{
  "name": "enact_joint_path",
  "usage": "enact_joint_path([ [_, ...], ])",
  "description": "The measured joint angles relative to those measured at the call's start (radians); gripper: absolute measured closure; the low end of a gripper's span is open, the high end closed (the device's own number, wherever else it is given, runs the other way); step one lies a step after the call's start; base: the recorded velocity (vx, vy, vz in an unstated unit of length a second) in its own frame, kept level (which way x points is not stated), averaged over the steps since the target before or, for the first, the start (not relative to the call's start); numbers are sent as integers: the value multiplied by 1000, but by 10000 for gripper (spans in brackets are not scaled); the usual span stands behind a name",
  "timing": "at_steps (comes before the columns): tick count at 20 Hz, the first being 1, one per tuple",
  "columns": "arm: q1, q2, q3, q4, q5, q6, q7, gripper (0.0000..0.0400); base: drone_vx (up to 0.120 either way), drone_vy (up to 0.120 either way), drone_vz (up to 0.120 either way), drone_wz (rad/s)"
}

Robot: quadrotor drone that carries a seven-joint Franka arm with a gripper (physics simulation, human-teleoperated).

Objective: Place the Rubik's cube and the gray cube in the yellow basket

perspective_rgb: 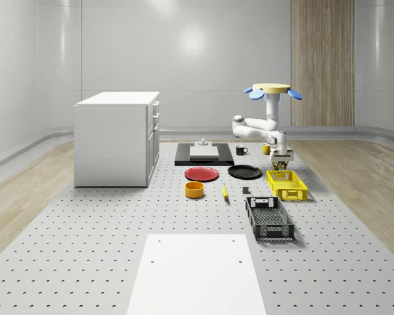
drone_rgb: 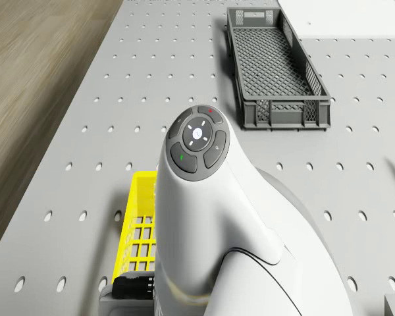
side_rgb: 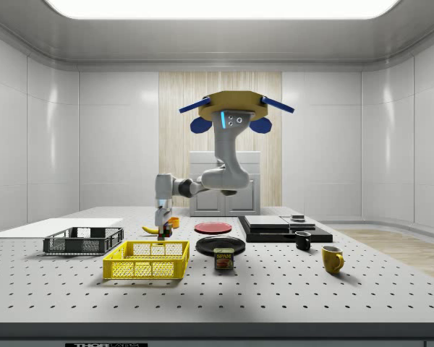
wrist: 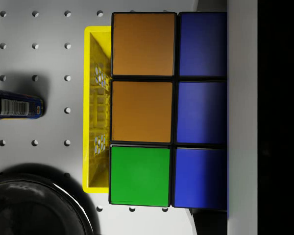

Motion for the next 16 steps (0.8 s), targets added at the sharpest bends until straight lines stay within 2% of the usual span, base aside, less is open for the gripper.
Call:
enact_joint_path([
  [9,-2,-6,-8,2,-6,8,1,79,0,0,-120,0],
  [16,-16,-10,-97,20,-89,42,3,79,0,0,0,0],
])
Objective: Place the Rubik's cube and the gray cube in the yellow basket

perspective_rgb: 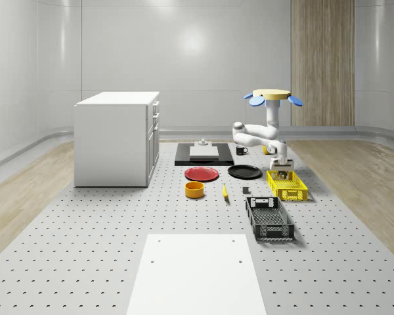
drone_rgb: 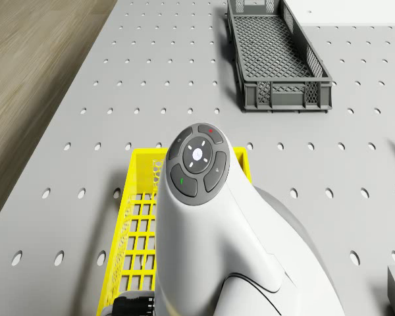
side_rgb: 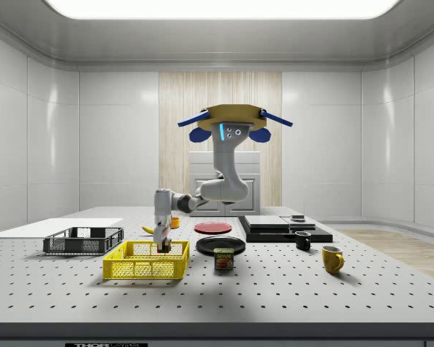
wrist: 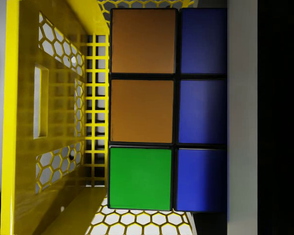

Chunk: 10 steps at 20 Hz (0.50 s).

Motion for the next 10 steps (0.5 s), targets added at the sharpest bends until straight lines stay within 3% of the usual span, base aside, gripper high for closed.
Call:
enact_joint_path([
  [10,-27,8,-124,39,-117,43,2,79,0,0,0,0],
])
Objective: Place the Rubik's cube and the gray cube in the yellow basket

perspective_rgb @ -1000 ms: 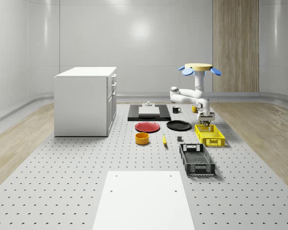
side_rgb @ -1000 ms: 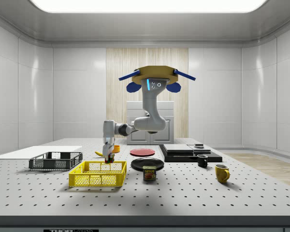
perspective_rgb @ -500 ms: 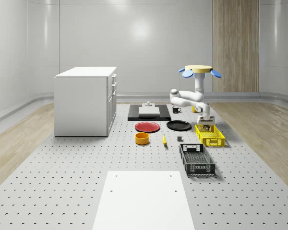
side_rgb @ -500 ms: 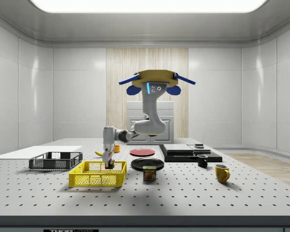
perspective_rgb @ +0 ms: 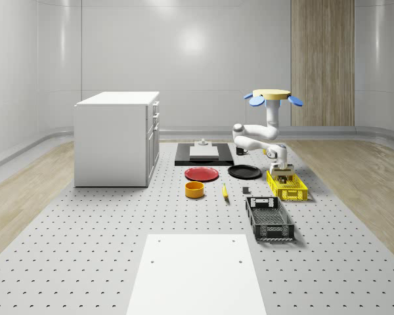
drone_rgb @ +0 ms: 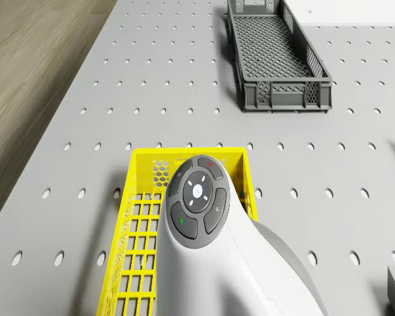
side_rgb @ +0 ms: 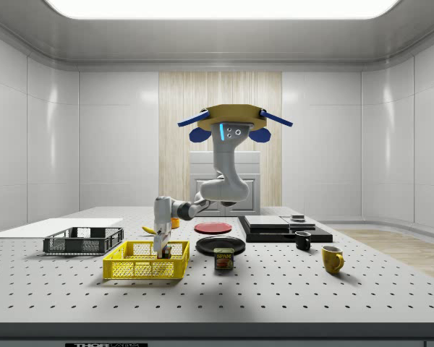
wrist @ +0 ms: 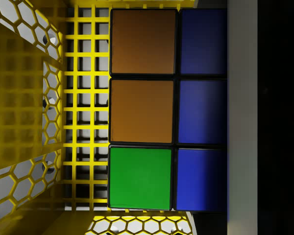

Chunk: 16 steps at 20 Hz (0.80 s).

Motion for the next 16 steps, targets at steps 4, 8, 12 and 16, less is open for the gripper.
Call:
enact_joint_path([
  [4,-3,6,-18,6,-21,1,0,28,0,0,0,0],
  [8,7,10,11,-6,3,-17,-2,10,0,0,0,0],
  [12,19,12,58,-23,45,-40,-3,4,0,0,100,0],
  [16,26,14,86,-31,70,-53,-4,1,0,0,120,0],
])
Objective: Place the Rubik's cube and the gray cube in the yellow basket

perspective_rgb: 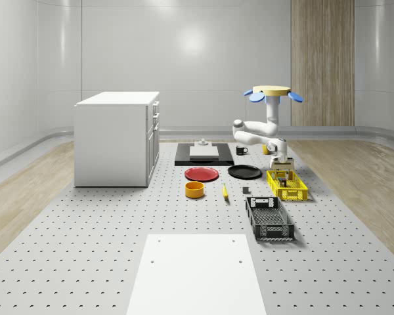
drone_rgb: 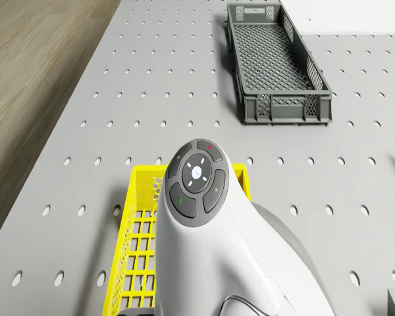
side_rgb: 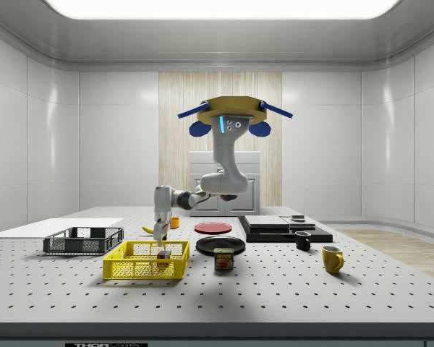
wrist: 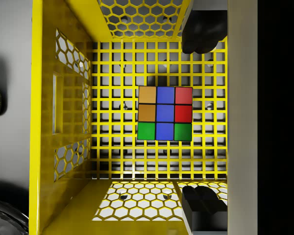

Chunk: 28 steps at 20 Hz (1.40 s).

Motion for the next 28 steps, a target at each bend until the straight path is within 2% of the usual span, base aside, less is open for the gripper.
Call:
enact_joint_path([
  [2,2,1,8,-2,7,-4,0,1,0,-100,120,0],
  [8,4,2,19,-5,16,-10,-1,0,0,-120,0,0],
  [18,5,4,22,-6,19,-13,-1,0,116,-120,0,0],
  [22,5,5,22,-6,19,-13,-1,0,0,-120,0,0],
  [28,6,6,22,-6,18,-14,-1,0,80,-120,0,0],
])
